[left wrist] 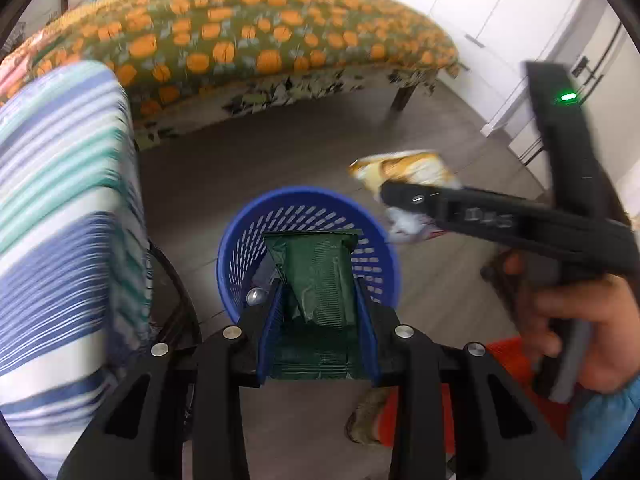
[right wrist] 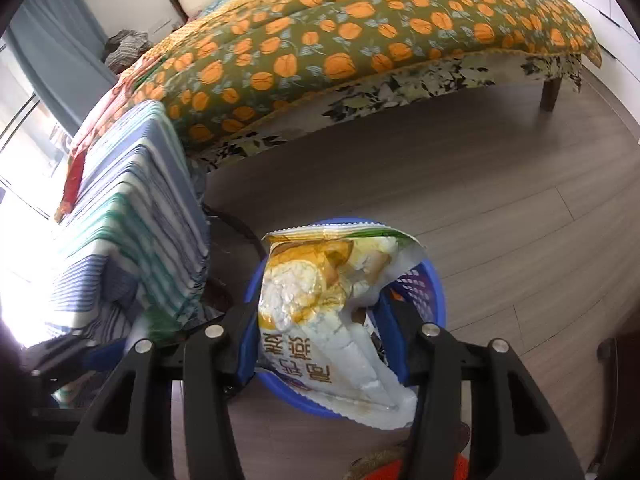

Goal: Collect trash
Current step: 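Carry the green packet with the left tool while the right tool carries the chip bag to the basket, then open both tools to drop the packet and chip bag into the basket, then move both tools back over the table toward the last two wrappers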

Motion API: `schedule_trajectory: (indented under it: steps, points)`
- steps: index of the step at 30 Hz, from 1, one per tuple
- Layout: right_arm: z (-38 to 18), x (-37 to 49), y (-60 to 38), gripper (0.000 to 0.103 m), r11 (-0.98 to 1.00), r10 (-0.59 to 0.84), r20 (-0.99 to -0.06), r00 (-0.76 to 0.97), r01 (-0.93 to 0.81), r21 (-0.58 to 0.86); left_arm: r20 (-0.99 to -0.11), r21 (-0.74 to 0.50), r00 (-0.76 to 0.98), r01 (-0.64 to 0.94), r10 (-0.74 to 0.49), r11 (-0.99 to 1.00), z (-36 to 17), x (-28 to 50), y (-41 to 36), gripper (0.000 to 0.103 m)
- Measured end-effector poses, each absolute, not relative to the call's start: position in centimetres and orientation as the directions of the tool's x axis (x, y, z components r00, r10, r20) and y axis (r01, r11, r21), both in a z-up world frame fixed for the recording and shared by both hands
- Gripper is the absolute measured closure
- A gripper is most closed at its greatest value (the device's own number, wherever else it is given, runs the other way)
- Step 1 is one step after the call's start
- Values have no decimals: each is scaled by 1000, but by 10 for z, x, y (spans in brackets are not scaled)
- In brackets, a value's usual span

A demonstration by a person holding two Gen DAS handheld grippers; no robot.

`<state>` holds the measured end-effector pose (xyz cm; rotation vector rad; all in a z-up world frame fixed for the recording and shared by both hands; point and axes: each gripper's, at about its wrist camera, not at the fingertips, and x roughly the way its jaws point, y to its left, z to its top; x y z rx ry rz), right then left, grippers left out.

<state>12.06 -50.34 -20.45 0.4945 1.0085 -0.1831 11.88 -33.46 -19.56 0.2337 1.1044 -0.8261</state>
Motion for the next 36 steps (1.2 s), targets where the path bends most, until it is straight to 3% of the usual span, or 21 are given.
schedule_trajectory:
  steps: [4, 6, 7, 8, 14, 18, 22, 27, 36]
  points:
    - [-211, 119, -515, 49, 860, 76, -842, 534, 392, 327, -865, -232, 182, 682, -468, 694, -219, 133, -355, 67]
    - [-213, 120, -520, 36, 850, 71, -840, 538, 408, 333, -865, -224, 194, 675, -462, 703, -226, 142, -363, 54]
    - [-212, 119, -524, 33, 839, 77, -833, 548, 416, 351, -866, -221, 200, 670, -459, 709, -228, 146, -367, 38]
    - [-211, 119, -526, 33, 834, 75, -830, 553, 422, 357, -864, -219, 210, 662, -458, 717, -229, 147, -367, 30]
    - [-192, 115, -528, 27, 839, 0, -805, 594, 438, 323, -827, -226, 256, 664, -500, 713, -197, 138, -354, 12]
    - [-188, 118, -517, 13, 859, -81, -810, 581, 453, 239, -788, -200, 309, 689, -532, 696, -161, 116, -323, 8]
    - [-182, 120, -489, 13, 899, -142, -798, 585, 414, 144, -766, -127, 396, 680, -507, 722, -136, 102, -271, 6]
    - [-176, 123, -430, 9, 952, -178, -775, 607, 304, 19, -765, -39, 514, 567, -390, 823, -130, 112, -182, 5]
    - [-152, 153, -273, 8, 998, 29, -785, 618, 28, 58, -805, 36, 566, 346, -178, 938, -142, 160, -36, 6]
